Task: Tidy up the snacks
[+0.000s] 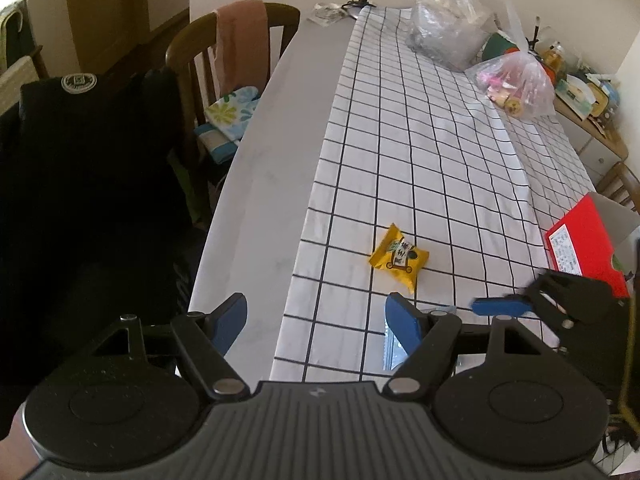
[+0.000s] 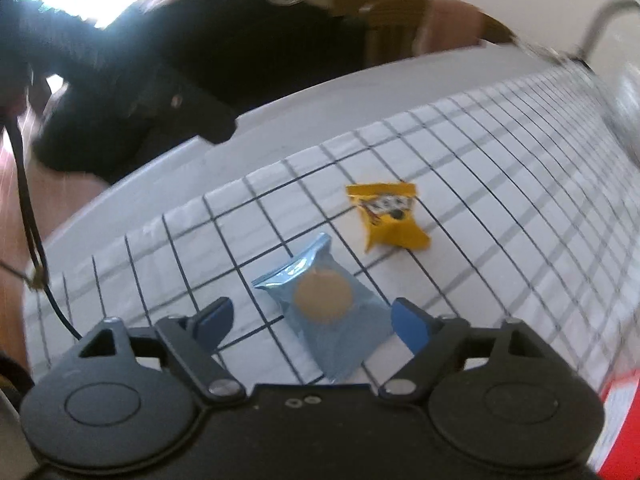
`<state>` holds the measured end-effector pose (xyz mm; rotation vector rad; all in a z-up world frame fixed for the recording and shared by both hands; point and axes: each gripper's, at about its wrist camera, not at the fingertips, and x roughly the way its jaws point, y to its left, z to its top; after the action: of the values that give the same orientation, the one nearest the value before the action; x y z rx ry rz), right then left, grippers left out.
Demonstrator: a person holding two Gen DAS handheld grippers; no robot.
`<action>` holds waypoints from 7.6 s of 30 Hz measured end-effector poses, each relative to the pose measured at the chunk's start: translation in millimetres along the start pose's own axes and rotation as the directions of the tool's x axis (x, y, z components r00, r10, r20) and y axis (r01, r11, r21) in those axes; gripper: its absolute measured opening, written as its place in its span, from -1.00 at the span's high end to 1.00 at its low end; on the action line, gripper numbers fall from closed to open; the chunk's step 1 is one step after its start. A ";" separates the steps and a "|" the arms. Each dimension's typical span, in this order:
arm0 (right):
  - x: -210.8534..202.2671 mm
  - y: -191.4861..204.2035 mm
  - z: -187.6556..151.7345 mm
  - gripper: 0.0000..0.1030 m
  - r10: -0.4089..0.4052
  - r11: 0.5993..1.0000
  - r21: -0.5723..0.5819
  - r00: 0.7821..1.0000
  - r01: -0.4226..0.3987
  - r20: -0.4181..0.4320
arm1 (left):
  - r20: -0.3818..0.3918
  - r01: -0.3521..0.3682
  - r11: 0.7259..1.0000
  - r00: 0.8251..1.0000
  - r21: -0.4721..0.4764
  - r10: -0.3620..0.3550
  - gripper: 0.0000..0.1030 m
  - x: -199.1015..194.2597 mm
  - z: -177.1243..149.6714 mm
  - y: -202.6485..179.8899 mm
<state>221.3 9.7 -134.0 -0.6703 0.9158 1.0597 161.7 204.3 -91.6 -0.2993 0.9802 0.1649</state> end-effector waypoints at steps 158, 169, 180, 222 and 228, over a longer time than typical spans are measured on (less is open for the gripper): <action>-217.8 -218.6 -310.4 0.11 -0.390 0.572 0.798 0.919 0.192 0.058 | -0.199 0.122 0.891 0.979 0.437 -0.036 0.26 95.8 -26.8 -439.8; -230.8 -209.5 -312.8 -0.18 -0.386 0.597 0.789 0.914 0.144 0.125 | -0.167 0.126 0.907 0.984 0.401 -0.063 -0.08 76.0 -35.8 -435.8; -254.5 -191.3 -311.8 -0.49 -0.403 0.599 0.795 0.895 0.098 0.193 | -0.102 0.153 0.912 0.987 0.380 -0.123 -0.16 35.5 -42.4 -427.1; -315.1 -96.7 -297.4 -1.00 -0.595 0.523 0.846 0.756 0.106 0.274 | 0.105 0.269 0.907 0.942 0.324 -0.317 -0.98 -79.2 -63.1 -359.6; -315.7 -94.7 -294.6 -1.00 -0.602 0.512 0.852 0.754 0.112 0.263 | 0.122 0.226 0.925 0.954 0.304 -0.274 -0.98 -86.1 -70.2 -353.4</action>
<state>157.6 -404.5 6.9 0.2240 0.5935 0.2854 154.6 -153.1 5.5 -0.1386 0.7822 -0.1855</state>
